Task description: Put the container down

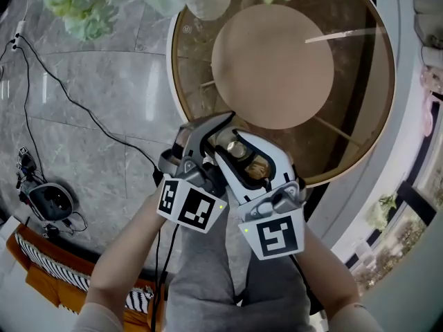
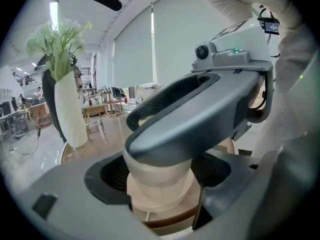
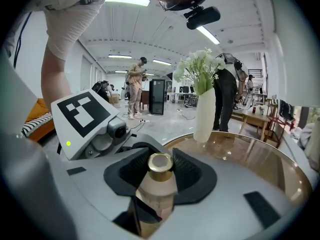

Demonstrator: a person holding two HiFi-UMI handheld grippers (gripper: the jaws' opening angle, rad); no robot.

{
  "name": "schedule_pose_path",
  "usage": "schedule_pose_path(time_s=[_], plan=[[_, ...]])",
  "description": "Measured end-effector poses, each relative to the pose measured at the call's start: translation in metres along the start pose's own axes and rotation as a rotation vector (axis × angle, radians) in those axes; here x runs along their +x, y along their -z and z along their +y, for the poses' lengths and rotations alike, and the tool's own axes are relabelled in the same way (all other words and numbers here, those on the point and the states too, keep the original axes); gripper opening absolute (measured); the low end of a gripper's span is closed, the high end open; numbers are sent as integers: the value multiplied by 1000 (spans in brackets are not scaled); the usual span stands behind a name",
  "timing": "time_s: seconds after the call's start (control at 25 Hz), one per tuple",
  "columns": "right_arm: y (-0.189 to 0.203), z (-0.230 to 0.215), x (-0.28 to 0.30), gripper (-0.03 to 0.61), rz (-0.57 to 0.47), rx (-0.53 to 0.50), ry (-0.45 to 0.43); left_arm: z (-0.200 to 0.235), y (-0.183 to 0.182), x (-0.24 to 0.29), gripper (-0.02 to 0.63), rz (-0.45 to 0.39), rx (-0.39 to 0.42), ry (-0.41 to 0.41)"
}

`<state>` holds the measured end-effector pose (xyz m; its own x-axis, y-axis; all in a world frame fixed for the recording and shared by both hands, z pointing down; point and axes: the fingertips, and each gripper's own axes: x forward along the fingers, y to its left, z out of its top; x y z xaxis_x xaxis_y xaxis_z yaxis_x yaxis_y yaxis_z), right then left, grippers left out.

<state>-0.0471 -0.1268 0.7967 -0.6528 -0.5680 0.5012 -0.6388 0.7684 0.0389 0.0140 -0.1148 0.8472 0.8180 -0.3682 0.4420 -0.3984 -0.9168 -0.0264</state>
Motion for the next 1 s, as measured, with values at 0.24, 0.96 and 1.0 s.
schedule_pose_path(time_s=[0.24, 0.96, 1.0], plan=[[-3, -2, -2, 186, 1, 34, -6, 7, 1, -17, 354, 2, -58, -19], [-99, -46, -60, 128, -69, 140, 5, 43, -87, -80, 354, -32, -177, -184], [-109, -50, -67, 104, -77, 141, 22, 47, -98, -87, 354, -40, -170, -196]])
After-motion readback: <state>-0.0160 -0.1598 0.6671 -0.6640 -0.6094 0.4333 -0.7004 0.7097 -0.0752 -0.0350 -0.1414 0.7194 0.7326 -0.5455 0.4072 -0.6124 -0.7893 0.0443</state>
